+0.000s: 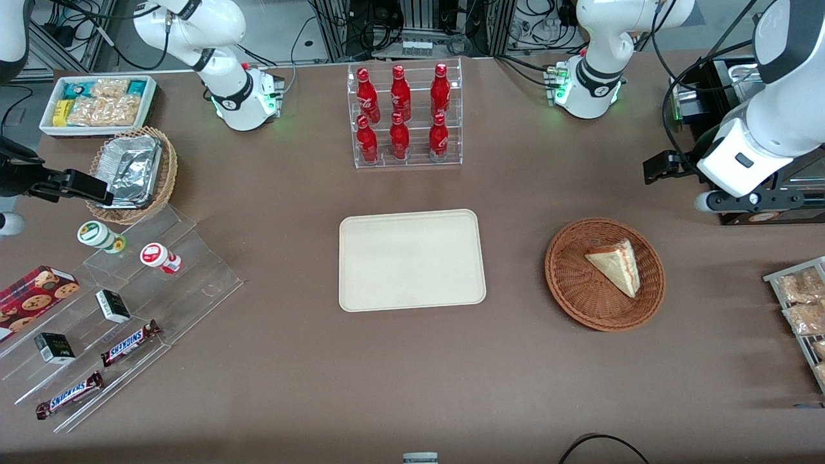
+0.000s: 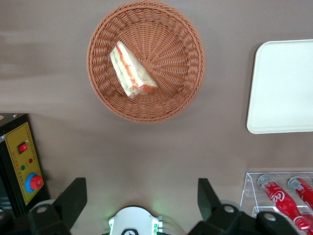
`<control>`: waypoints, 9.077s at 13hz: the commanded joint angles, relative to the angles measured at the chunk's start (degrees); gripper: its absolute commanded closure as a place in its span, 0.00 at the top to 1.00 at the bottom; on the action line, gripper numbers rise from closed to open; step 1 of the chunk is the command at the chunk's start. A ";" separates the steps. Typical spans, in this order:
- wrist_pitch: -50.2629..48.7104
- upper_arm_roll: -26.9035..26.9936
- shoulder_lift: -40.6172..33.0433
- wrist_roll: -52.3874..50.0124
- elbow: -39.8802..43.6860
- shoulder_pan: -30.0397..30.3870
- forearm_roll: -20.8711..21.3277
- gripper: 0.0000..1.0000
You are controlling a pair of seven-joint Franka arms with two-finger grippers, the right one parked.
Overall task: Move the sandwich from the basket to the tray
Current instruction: 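Move the left gripper over the sandwich in the wicker basket, then lower the open left gripper around the wrapped sandwich wedge, then close the left gripper on the sandwich and lift it, then carry the sandwich with the left gripper over the cream tray, then lower the sandwich onto the tray and open the left gripper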
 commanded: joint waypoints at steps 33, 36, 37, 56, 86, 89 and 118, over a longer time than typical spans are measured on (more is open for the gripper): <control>46.23 0.83 5.02 -21.59 -32.63 2.44 1.73 1.00; 49.83 0.75 5.11 -33.67 -33.42 2.26 1.74 1.00; 50.89 0.83 5.02 -34.22 -34.21 2.34 1.74 1.00; 64.00 0.83 12.58 -40.90 -38.61 3.22 0.86 1.00; 34.82 -0.57 31.37 -44.48 3.90 -31.21 2.61 0.00; 35.16 -0.57 35.94 -49.06 8.92 -35.17 2.44 0.00; 33.32 -0.05 43.44 -58.57 17.20 -40.90 3.23 1.00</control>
